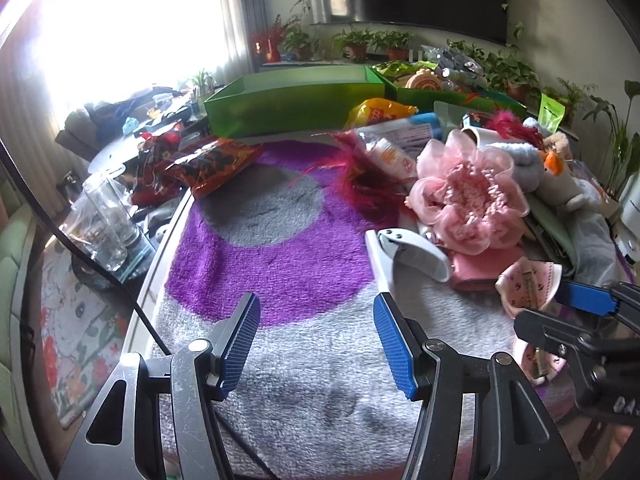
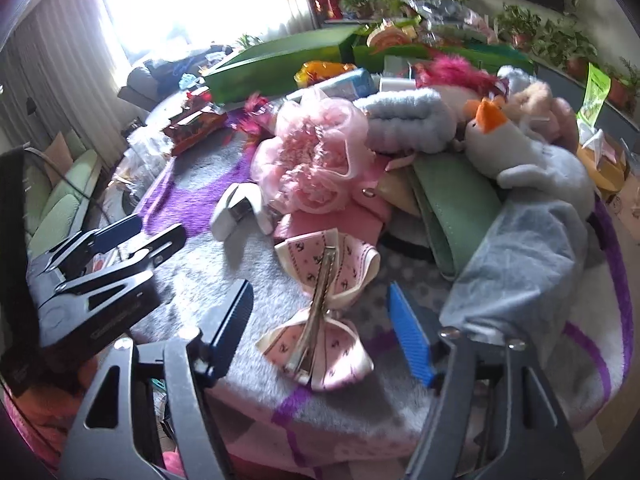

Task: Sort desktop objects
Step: 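Move the right tool toward the pink-and-white patterned bow, then close the right tool on the pink-and-white bow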

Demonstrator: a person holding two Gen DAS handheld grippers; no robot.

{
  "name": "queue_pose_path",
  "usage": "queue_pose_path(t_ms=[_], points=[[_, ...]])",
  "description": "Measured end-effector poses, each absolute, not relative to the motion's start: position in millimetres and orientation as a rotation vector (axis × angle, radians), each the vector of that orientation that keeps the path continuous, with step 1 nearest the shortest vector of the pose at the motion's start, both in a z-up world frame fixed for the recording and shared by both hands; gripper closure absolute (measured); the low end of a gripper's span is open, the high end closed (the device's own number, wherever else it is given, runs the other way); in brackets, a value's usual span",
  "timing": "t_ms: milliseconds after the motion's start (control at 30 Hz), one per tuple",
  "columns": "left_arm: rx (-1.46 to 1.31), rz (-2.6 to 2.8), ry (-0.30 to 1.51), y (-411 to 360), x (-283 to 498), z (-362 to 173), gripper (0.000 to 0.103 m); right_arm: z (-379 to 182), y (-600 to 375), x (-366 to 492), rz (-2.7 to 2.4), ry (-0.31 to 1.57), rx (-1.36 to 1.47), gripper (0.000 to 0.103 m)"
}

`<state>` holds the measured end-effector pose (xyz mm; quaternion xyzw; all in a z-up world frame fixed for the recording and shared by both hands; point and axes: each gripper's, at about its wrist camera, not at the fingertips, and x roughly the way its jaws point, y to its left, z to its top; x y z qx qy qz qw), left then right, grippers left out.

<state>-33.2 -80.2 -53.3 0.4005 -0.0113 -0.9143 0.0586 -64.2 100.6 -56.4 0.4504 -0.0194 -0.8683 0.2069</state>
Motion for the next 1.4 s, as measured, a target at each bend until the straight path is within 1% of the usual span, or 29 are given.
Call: queue_pose_path(t_ms=[267,400,633,800,1033,1167,1267,1400], points=[[1.204,-2.752,0.013,-98.7,-39.3,-54.9,0.043,-56.2,83.7,-74.3,-2.381,-0.041,1.236,0.035],[1.187,-2.714,0.042,-113.9,-36.4,-53.6,0.043,-52.1,63.1,-70.8,-2.315,0.007,1.186,0.033],[1.185,-2.688,0.101,-129.4,-28.5,-54.0,0.043,-43.1,40.5,-47.0,-2.189,0.105,1.084,0.033],[1.211,-2.74,0.067,-115.0,-26.3,-54.7,0.043,-31.1,70.6,-33.3,-2.175,0.013,1.067,0.035],[1.237,-2.845,-0.039,-82.1,-29.3,-52.1,0.043,-46.7,121.6,-29.5,-2.356,-0.115,1.194,0.035],[1.249,-2.918,-0.11,-60.0,-34.4,-50.4,0.043,-58.0,136.9,-26.4,-2.382,-0.203,1.275,0.044],[1.283,-2.957,-0.119,-46.6,-37.6,-52.0,0.043,-64.7,140.3,-31.6,-2.394,-0.255,1.301,0.048],[1.32,-2.998,-0.152,-33.3,-38.5,-56.5,0.043,-60.8,141.4,-34.4,-2.435,-0.269,1.274,0.053]])
